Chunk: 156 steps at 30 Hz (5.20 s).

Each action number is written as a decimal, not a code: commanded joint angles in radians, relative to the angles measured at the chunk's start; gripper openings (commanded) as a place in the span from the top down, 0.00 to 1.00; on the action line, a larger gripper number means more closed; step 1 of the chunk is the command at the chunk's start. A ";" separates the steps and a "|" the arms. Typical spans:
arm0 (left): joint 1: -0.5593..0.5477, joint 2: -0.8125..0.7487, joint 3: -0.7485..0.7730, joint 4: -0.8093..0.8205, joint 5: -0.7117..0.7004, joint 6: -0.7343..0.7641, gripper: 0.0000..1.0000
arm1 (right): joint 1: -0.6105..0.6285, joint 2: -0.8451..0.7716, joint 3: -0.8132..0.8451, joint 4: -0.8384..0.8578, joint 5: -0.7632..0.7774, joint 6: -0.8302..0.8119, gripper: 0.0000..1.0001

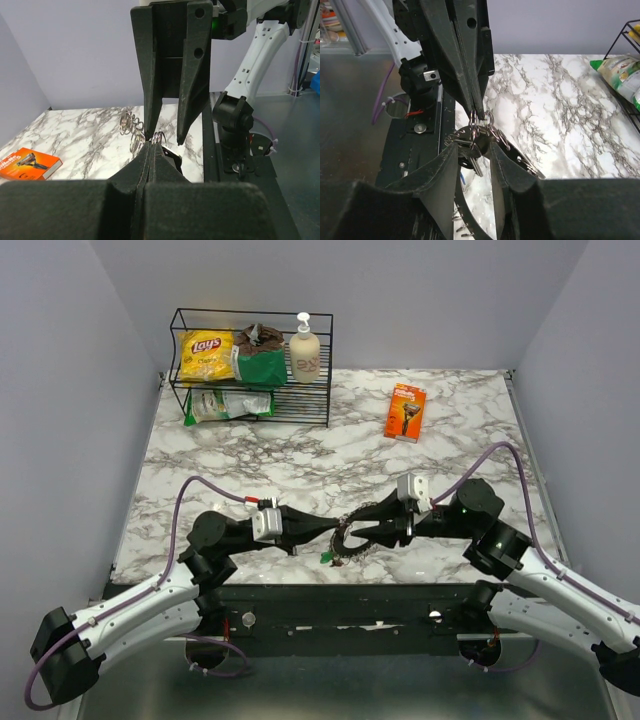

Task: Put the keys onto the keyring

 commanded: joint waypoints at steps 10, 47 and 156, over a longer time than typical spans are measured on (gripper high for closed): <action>-0.001 0.004 0.026 0.059 0.022 0.002 1.00 | -0.005 0.046 0.043 0.006 -0.051 0.023 0.81; -0.001 0.013 0.053 0.027 0.023 0.022 1.00 | -0.006 0.018 0.054 -0.091 -0.009 -0.037 0.51; -0.001 0.213 0.346 -0.745 -0.860 -0.288 0.01 | -0.212 0.913 0.479 -0.023 0.299 0.095 0.41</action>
